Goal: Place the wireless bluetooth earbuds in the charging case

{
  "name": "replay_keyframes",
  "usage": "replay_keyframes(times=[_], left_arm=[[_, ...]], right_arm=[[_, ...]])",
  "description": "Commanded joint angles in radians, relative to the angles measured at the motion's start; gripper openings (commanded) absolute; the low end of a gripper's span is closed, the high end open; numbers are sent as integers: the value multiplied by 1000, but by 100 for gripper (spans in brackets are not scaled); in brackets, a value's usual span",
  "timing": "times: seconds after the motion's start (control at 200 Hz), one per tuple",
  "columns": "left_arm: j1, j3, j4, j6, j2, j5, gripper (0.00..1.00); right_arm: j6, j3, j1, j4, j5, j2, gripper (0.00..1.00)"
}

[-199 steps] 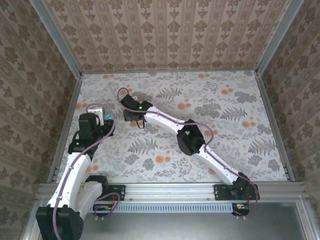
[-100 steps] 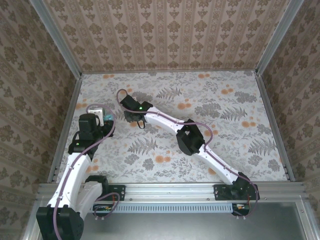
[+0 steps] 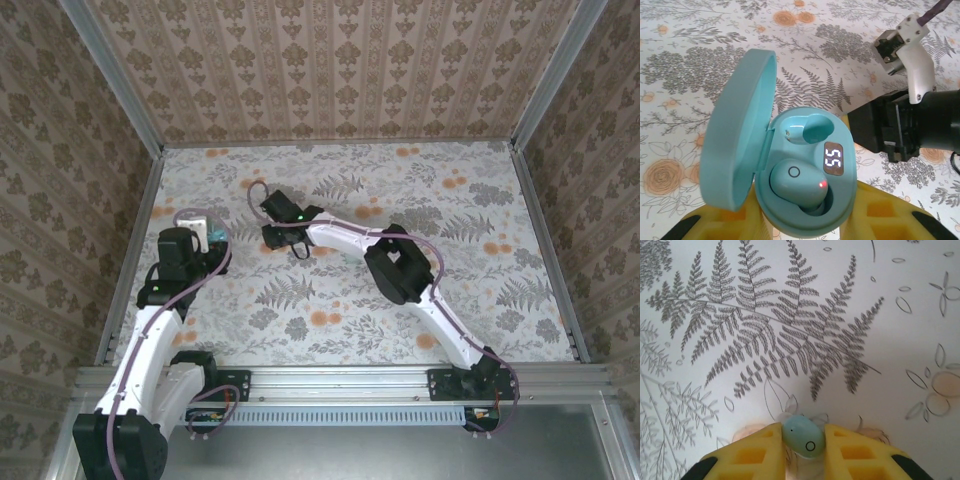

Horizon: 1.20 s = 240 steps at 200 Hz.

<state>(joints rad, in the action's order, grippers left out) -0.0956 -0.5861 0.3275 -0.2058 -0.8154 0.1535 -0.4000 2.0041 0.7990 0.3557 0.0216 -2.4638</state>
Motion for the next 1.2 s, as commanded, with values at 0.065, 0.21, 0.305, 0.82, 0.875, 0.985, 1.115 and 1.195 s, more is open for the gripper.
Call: replay_keyframes(times=[0.065,0.21,0.305,0.82,0.875,0.985,1.115,1.195], left_arm=[[10,51,-82,50,16,179,0],[9,97,-153,38,11,289,0],[6,125,-191,25,5,345,0],[-80,100,-203,69,-78,331,0],[-85,93,-205,71,-86,323,0],[-91,76,-205,76,-91,303,0],[-95,58,-204,80,-92,283,0],[-97,48,-197,81,-93,261,0]], right_arm=[[50,-278,-57,-230,201,194,19],[104,-495,-107,-320,342,323,17],[178,-573,-132,-290,450,374,17],[513,-425,-135,324,274,322,30],[494,-406,-135,349,256,326,38],[427,-363,-135,400,248,358,49],[218,-319,-131,466,185,401,54],[-49,-382,-124,426,95,455,54]])
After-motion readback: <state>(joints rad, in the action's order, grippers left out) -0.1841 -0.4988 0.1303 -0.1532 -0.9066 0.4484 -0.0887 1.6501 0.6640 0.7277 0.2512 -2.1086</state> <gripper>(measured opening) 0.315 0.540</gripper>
